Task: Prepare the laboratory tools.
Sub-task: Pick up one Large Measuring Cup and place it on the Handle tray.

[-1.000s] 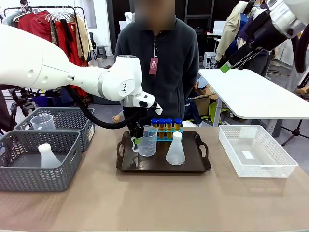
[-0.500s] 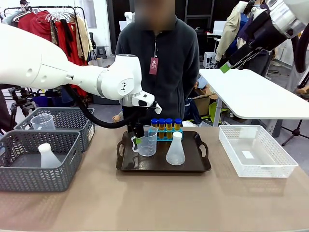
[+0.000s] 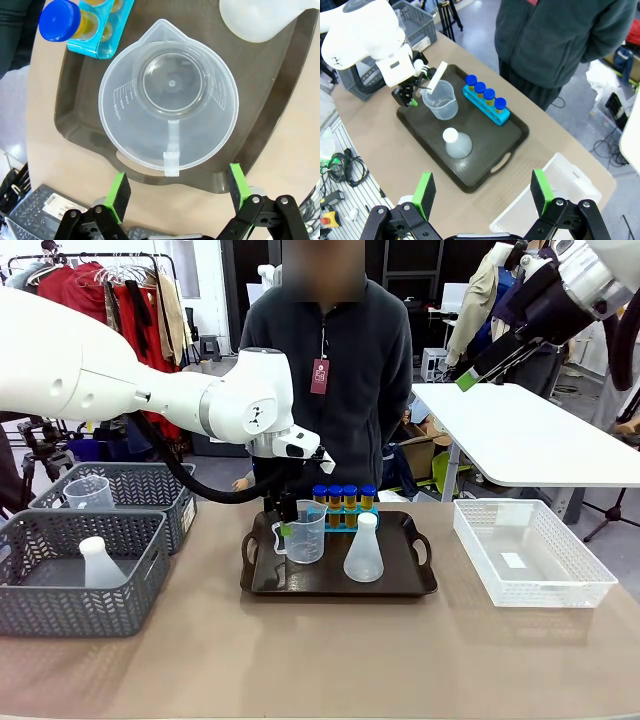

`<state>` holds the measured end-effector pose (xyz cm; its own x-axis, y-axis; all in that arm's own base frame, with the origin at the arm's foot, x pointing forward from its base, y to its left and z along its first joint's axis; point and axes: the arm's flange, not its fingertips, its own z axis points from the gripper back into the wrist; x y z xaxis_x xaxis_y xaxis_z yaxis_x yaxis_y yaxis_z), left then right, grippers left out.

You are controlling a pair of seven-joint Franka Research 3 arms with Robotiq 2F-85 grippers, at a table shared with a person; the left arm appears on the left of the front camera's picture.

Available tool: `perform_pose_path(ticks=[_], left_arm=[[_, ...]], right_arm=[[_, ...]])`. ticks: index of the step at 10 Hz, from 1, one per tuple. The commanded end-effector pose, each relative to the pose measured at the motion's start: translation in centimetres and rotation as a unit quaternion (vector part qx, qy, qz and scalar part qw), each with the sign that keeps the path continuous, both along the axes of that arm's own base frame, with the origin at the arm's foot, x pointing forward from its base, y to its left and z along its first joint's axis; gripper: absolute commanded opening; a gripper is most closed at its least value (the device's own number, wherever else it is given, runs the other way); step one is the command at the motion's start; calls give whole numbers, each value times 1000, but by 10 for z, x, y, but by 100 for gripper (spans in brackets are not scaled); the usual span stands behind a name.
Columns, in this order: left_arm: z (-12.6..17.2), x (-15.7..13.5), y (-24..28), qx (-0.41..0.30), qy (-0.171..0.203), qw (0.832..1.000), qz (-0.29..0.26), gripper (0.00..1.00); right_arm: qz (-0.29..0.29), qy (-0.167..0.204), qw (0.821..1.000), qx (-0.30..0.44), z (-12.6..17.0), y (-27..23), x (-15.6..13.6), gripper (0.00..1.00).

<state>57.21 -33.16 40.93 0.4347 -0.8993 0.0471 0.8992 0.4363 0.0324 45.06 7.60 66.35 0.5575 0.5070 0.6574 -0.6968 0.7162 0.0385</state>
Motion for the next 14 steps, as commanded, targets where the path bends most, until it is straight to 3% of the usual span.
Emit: perform_pose_path(ticks=[1, 7, 10, 14], left_arm=[[-1, 1, 1, -2, -2, 1000, 3, 100], [3, -7, -3, -2, 11, 1000, -1, 100], [40, -25, 18, -36, 40, 998, -37, 100], [111, -46, 36, -101, 25, 992, -69, 100]], right_arm=[[3, 0, 1000, 5, 1, 0, 0, 100], [3, 0, 1000, 5, 1, 0, 0, 100], [3, 0, 1000, 5, 1, 0, 0, 100], [3, 0, 1000, 5, 1, 0, 0, 100]])
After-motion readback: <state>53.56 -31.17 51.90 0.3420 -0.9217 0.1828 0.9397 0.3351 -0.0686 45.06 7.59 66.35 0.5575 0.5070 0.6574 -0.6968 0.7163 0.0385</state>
